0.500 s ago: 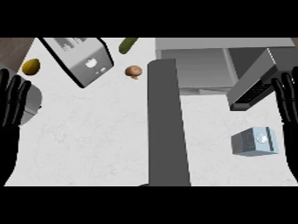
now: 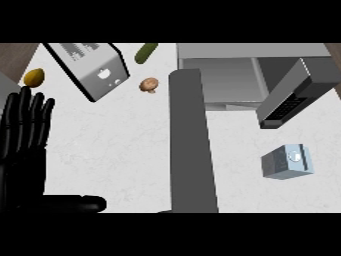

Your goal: Pick up the milk, place it into the microwave and close the microwave

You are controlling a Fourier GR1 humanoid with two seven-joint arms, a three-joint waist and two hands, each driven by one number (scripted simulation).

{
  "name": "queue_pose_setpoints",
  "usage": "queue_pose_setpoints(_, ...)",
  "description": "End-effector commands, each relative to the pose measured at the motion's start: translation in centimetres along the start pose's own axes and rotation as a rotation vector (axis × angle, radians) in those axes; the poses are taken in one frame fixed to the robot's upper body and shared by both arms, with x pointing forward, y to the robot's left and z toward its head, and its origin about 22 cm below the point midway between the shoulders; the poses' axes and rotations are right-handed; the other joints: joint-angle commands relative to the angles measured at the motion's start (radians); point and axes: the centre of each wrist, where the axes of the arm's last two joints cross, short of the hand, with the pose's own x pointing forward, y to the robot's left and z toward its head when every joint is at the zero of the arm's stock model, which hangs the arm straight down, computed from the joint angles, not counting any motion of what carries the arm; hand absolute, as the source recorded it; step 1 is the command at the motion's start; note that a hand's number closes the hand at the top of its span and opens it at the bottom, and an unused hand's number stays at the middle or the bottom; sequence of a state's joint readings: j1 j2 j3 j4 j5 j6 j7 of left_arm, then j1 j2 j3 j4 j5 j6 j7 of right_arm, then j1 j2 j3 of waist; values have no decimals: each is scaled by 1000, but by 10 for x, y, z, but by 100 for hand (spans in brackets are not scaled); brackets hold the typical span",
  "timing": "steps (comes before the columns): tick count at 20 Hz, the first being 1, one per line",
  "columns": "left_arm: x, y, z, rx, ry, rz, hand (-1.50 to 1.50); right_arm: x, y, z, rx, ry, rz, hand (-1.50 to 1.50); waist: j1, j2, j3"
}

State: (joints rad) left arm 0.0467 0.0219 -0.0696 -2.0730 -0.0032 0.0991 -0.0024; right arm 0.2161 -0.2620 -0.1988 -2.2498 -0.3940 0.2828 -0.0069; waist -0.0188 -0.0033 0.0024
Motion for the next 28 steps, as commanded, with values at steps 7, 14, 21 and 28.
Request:
queue_pose_setpoints(7,4,11,65,69,52,74,-150,34,-14,68,34,33,-3,-150,11,-1,-2)
queue_pose_setpoints(14,32,24,97,33,37,90,-150,22,-10,79,4,42,63,-150,21,0,-3)
queue_pose_setpoints(21,27,39,129,43,38,56,-150,2,-28,76,7,51,105,-150,27,0,-3)
queue_pose_setpoints(28,32,64,147,51,64,65,-150,-36,-5,53,-26,66,152,-150,32,2,-2)
